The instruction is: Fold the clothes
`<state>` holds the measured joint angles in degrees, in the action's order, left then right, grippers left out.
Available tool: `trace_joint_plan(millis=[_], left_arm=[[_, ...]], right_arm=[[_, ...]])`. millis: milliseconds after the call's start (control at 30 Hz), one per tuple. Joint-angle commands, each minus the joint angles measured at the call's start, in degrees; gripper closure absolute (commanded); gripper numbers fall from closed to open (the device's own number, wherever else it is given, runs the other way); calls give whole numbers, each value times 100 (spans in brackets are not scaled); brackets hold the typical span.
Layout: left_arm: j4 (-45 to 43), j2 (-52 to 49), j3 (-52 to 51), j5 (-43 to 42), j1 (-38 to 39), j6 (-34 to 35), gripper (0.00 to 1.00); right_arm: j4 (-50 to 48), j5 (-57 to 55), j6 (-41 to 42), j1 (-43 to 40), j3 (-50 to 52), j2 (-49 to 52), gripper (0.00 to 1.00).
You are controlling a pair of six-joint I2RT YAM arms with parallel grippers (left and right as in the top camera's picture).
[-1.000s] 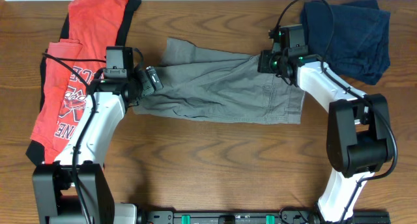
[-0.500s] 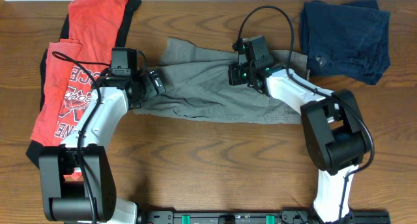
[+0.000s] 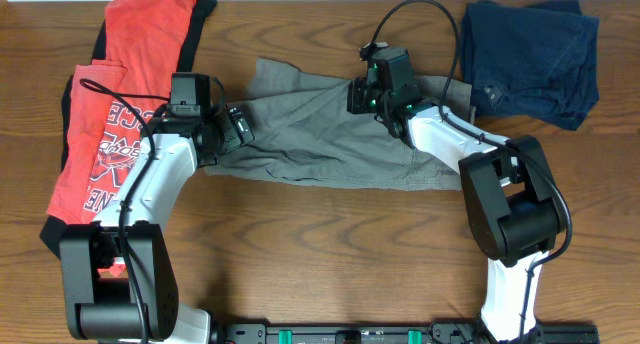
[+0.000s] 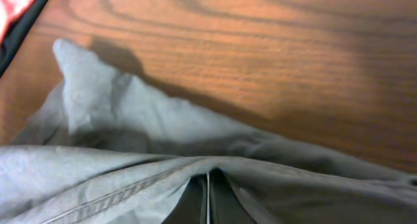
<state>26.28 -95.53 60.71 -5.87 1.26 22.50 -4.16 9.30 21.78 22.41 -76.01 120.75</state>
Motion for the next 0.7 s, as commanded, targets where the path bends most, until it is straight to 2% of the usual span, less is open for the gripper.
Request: trace_joint_plan(millis=[0, 100, 133, 200, 233, 267, 333, 500, 667], left_arm=[[-48, -70, -50, -15, 142, -28, 0], [-59, -98, -50, -11, 358, -98, 0], [-72, -129, -50, 0, 448, -111, 5], [-118, -216, -50, 39, 610, -111, 20], [-155, -267, -50, 52, 684, -114, 34], [-203, -345, -50, 52, 761, -146, 42], [-280, -485, -50, 81, 874, -151, 54], [-459, -828, -50, 245, 992, -149, 66], [-957, -962, -50, 415, 992, -291, 66]], right_arm=[[-61, -435, 264, -120, -39, 44, 96], [-13, -317, 264, -262, -50, 22, 97], [17, -223, 264, -323, -50, 13, 97], [98, -9, 264, -424, -50, -11, 98], [131, 90, 267, -474, -50, -22, 98], [144, 166, 264, -511, -50, -22, 98], [197, 214, 313, -577, -50, -22, 99], [330, 216, 348, -627, -50, -22, 99], [354, 212, 348, -627, -50, -22, 99]])
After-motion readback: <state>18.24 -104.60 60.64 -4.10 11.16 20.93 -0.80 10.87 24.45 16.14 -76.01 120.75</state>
